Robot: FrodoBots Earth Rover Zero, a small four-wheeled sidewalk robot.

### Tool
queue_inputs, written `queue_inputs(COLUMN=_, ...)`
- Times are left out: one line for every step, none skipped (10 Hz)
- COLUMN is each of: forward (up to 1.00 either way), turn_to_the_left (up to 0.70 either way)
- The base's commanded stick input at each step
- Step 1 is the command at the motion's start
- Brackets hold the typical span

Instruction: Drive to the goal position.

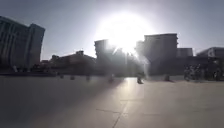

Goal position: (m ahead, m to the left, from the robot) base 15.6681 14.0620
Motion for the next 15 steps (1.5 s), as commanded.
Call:
queue_inputs(forward=1.0, turn_to_the_left=0.04)
queue_inputs(forward=1.0, turn_to_the_left=0.04)
queue_inputs(forward=1.0, turn_to_the_left=0.04)
queue_inputs(forward=1.0, turn_to_the_left=0.04)
queue_inputs(forward=1.0, turn_to_the_left=0.04)
queue_inputs(forward=1.0, turn_to_the_left=0.04)
queue_inputs(forward=1.0, turn_to_the_left=0.04)
queue_inputs(forward=1.0, turn_to_the_left=0.04)
queue_inputs(forward=1.0, turn_to_the_left=0.04)
queue_inputs(forward=1.0, turn_to_the_left=0.04)
queue_inputs(forward=1.0, turn_to_the_left=0.04)
queue_inputs(forward=1.0, turn_to_the_left=0.04)
queue_inputs(forward=1.0, turn_to_the_left=0.04)
queue_inputs(forward=1.0, turn_to_the_left=0.04)
queue_inputs(forward=1.0, turn_to_the_left=0.04)
